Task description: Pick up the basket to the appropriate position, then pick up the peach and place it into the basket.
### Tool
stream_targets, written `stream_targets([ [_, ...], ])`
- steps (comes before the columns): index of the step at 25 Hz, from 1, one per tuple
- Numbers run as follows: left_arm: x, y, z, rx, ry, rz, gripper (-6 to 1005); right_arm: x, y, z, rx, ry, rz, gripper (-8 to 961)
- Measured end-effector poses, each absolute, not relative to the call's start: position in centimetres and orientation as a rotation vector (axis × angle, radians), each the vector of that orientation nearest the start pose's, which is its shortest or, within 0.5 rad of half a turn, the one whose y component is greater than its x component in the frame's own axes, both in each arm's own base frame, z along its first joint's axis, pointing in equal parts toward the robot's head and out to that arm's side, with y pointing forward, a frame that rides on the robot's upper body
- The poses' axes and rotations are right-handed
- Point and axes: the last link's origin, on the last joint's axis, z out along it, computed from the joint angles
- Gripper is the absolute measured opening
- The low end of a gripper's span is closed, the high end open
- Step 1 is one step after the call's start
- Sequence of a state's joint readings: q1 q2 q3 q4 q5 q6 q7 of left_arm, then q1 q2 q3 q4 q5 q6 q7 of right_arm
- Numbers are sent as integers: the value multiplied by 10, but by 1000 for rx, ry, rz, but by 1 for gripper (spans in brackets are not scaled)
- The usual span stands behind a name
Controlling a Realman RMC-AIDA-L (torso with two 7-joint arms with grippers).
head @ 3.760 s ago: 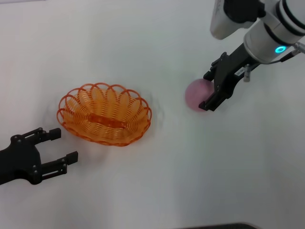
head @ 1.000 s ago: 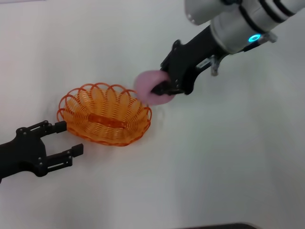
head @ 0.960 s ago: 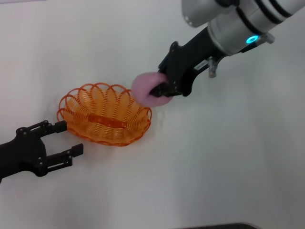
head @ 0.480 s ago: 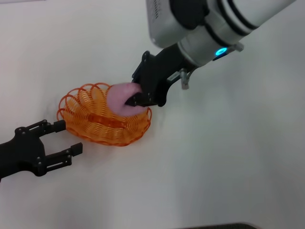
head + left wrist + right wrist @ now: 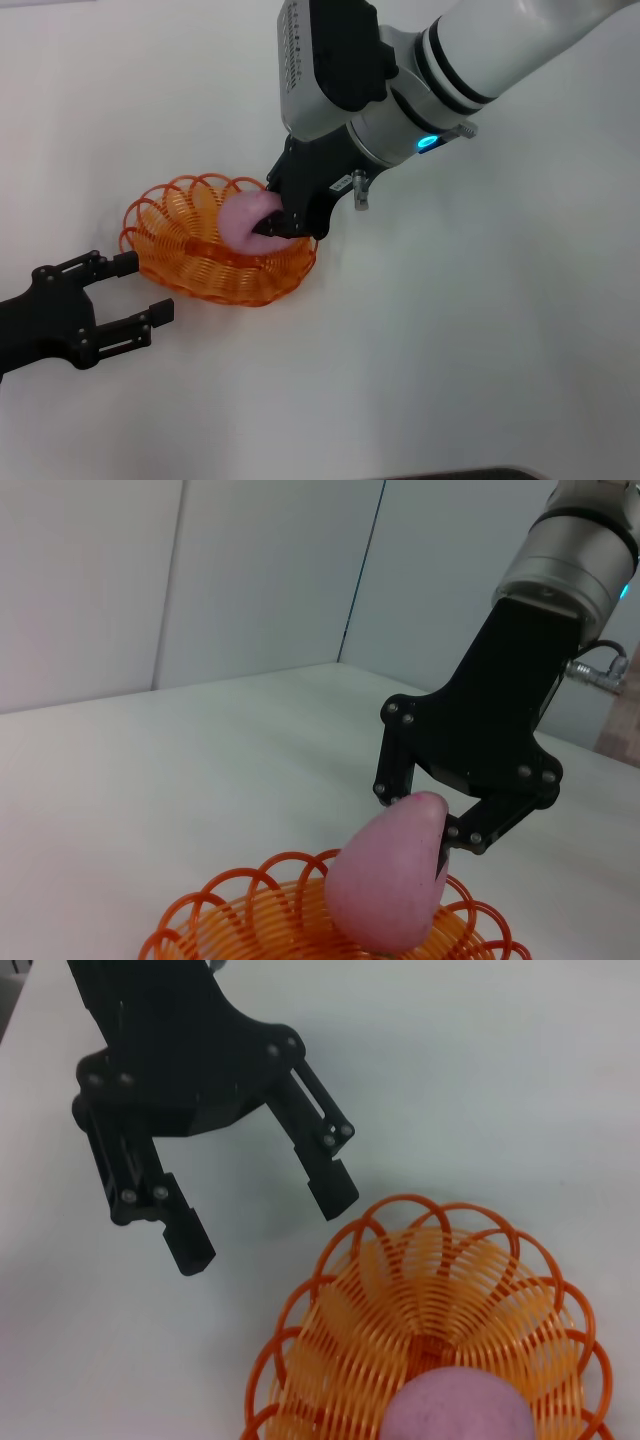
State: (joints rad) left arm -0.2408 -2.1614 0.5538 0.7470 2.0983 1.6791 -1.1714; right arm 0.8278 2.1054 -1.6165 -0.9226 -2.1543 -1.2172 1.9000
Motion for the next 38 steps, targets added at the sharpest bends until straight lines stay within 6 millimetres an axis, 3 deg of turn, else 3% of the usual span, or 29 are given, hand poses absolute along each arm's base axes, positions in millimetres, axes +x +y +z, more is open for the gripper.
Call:
stream_targets([
  [12, -327, 231, -7, -2634, -690, -674, 782, 119, 361, -104, -3077, 43, -167, 294],
  [17, -326, 232, -7, -2636, -685, -675, 782, 123, 362, -106, -3076, 67, -176, 536],
  [23, -326, 233, -7, -2636, -684, -676, 782, 123, 365, -106, -3062, 71, -171, 761],
  [31, -326, 234, -7, -2628, -685, -688, 782, 124, 362, -101, -3075, 85, -39, 967],
  [38, -325, 235, -6, -2617, -682, -704, 782, 148, 351, -72, -3028, 145, 208, 956],
])
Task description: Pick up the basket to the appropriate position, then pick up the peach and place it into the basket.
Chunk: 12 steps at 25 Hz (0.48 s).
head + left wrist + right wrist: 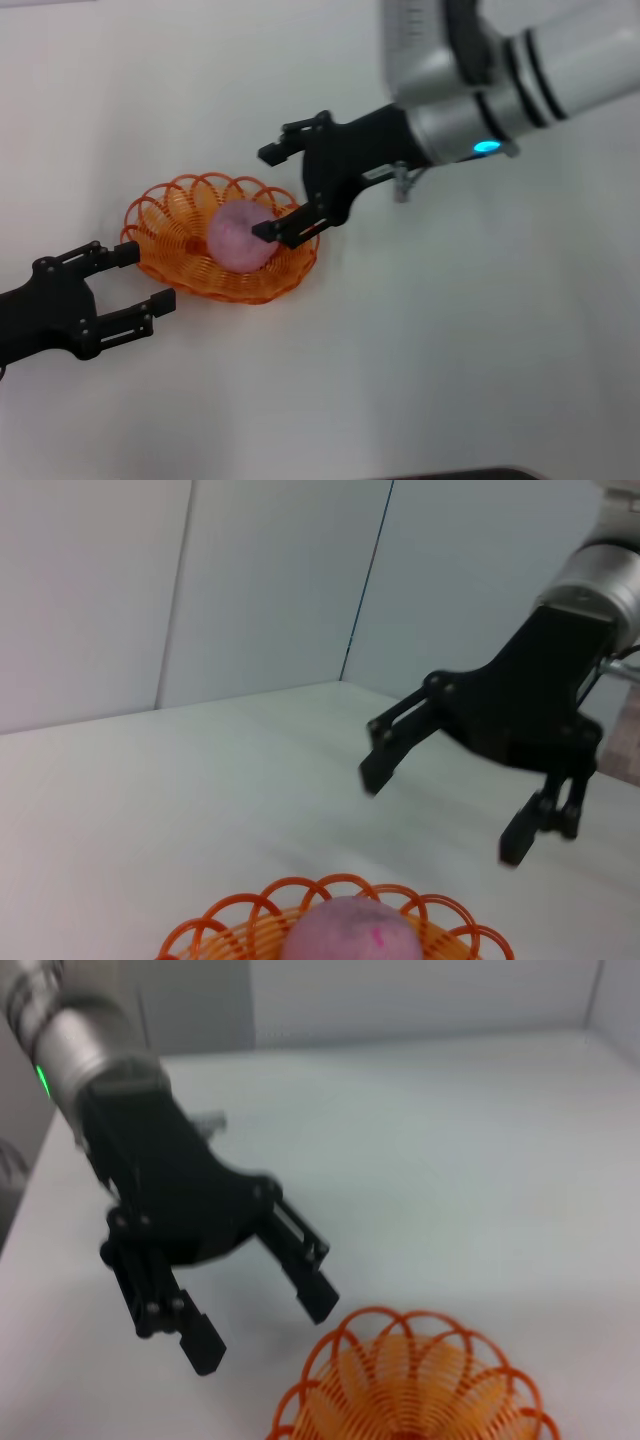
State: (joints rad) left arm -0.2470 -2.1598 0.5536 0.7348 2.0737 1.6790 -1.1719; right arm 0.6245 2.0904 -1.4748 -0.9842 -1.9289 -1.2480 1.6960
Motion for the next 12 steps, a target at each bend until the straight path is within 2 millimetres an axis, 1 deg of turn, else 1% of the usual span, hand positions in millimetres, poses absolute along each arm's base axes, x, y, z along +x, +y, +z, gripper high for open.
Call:
stream_targets([
  [2, -324, 235, -6, -2617, -682, -705, 782, 160, 345, -60, -3001, 162, 284, 957],
  [6, -323, 235, -6, -2613, -678, -718, 782, 189, 336, -42, -2934, 241, 364, 957],
  [12, -322, 236, -5, -2608, -671, -736, 782, 227, 319, -24, -2845, 348, 450, 956],
])
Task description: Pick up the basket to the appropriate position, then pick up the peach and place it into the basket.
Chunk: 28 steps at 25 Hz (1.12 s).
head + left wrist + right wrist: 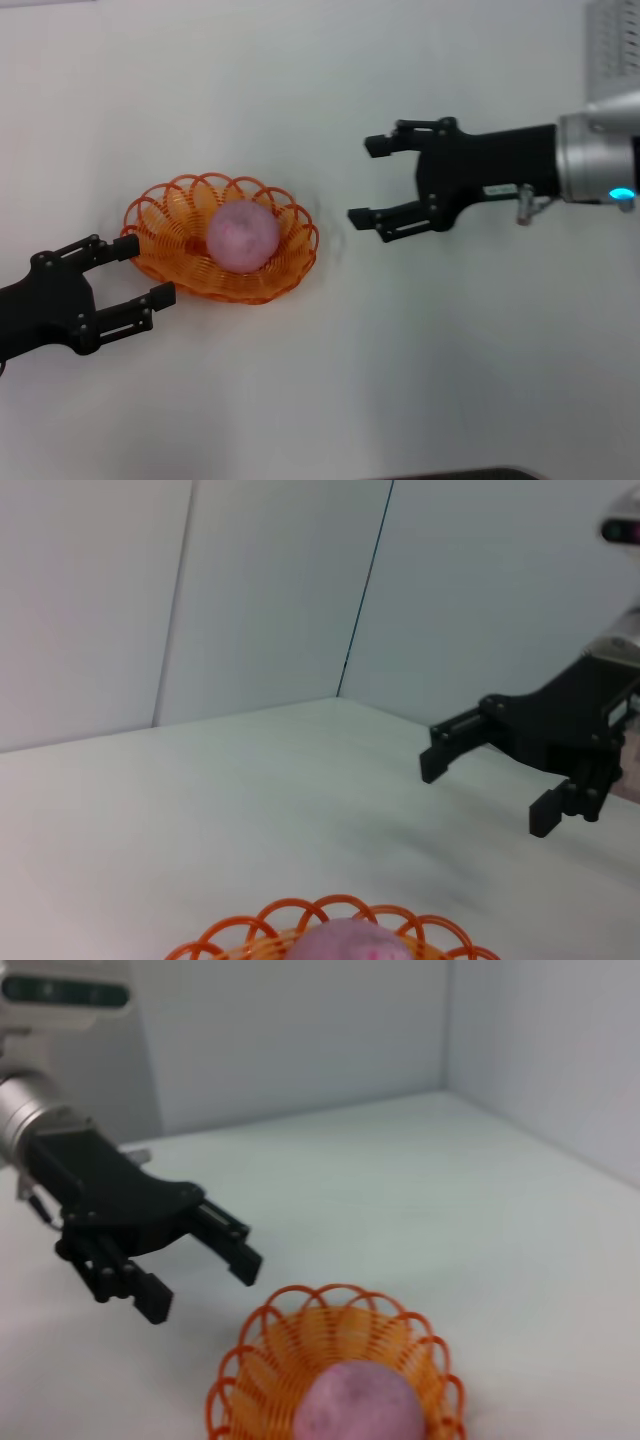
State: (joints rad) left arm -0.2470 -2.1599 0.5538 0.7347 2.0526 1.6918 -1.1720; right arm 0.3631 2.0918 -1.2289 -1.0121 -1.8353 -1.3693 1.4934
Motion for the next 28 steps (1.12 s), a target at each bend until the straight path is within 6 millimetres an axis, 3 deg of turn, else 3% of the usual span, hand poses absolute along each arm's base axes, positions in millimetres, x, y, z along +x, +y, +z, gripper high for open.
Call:
stream_targets([
  [13, -323, 236, -1, -2588, -672, -740, 782, 270, 289, -13, -2746, 399, 653, 956],
  [20, -327, 235, 3, -2560, -681, -736, 782, 302, 258, -8, -2638, 410, 776, 957],
  [28, -331, 232, 2, -2561, -695, -719, 782, 321, 232, -23, -2557, 381, 811, 956],
])
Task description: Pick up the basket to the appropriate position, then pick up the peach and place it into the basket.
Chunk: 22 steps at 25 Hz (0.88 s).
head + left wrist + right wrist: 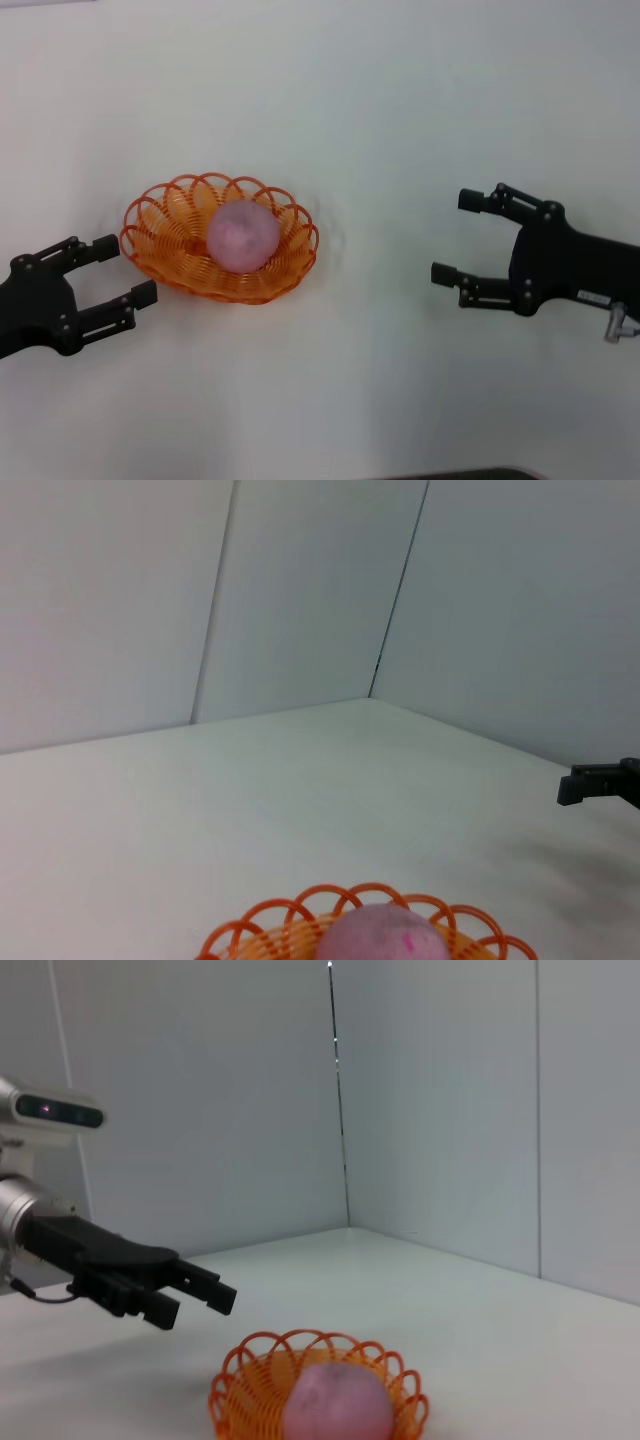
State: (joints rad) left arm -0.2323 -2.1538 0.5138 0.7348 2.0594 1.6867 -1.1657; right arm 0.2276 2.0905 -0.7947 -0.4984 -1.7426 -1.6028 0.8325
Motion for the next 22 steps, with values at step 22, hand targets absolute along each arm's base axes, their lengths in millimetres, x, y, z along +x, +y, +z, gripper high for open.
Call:
stream_targets([
  [22, -340, 216, -4, -2571, -742, -682, 782, 323, 234, -46, -2588, 379, 747, 957],
])
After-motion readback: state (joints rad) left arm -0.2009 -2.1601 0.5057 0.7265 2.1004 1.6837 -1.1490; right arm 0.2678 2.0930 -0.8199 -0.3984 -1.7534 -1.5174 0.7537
